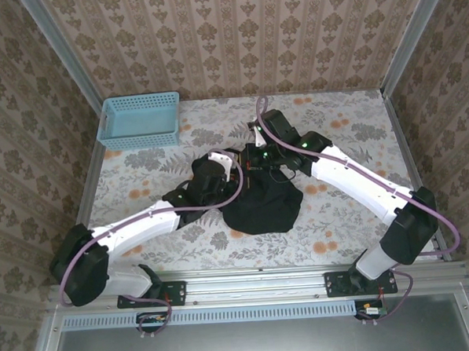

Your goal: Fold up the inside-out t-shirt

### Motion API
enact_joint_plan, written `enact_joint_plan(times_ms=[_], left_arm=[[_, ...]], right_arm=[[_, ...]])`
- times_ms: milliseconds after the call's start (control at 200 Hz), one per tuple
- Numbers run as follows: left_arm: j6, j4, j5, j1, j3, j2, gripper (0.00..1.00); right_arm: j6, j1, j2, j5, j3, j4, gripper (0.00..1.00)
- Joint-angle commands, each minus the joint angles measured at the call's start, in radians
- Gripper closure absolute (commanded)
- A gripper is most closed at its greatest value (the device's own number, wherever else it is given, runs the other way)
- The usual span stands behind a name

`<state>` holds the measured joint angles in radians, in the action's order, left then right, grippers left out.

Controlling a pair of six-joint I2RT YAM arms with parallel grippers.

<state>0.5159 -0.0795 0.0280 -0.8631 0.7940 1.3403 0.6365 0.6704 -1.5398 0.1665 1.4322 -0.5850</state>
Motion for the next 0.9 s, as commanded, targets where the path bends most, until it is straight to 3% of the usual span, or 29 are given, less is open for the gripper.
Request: enact_joint_plan(times_ms=[0,95,195,295,415,620,895], left_arm=[[0.039,-0.084,-0.055,0.009,0.022,0.024,0.8],[0.034,-0.086,-0.086,0.01,0.031,0.033,1.0],[0.041,-0.098,-0.103,0.017,0.014,0.021,1.0],[0.067,-0.138,-0.148,0.037,-0.012,0.001,1.0],[0.097,-0.147,-0.194,0.062,-0.019,-0.015,1.0],[0.115,-0.139,-0.227,0.076,-0.017,-0.039,1.0],[0.125,-0.123,-0.25,0.077,-0.016,-0.062,1.0]], right_arm=[[0.031,0.002,0.045,-0.006,-0.035,0.035,1.0],[0.043,-0.027,0.067,-0.029,-0.075,0.04,1.0],[0.051,-0.079,0.1,-0.007,-0.138,0.089,1.0],[-0.006,-0.098,0.141,-0.057,-0.188,0.104,0.81],[-0.124,-0.085,0.246,-0.083,-0.313,0.195,0.68],[-0.234,-0.052,0.295,0.011,-0.532,0.381,0.6],[-0.317,-0.049,0.174,0.028,-0.488,0.419,0.55]])
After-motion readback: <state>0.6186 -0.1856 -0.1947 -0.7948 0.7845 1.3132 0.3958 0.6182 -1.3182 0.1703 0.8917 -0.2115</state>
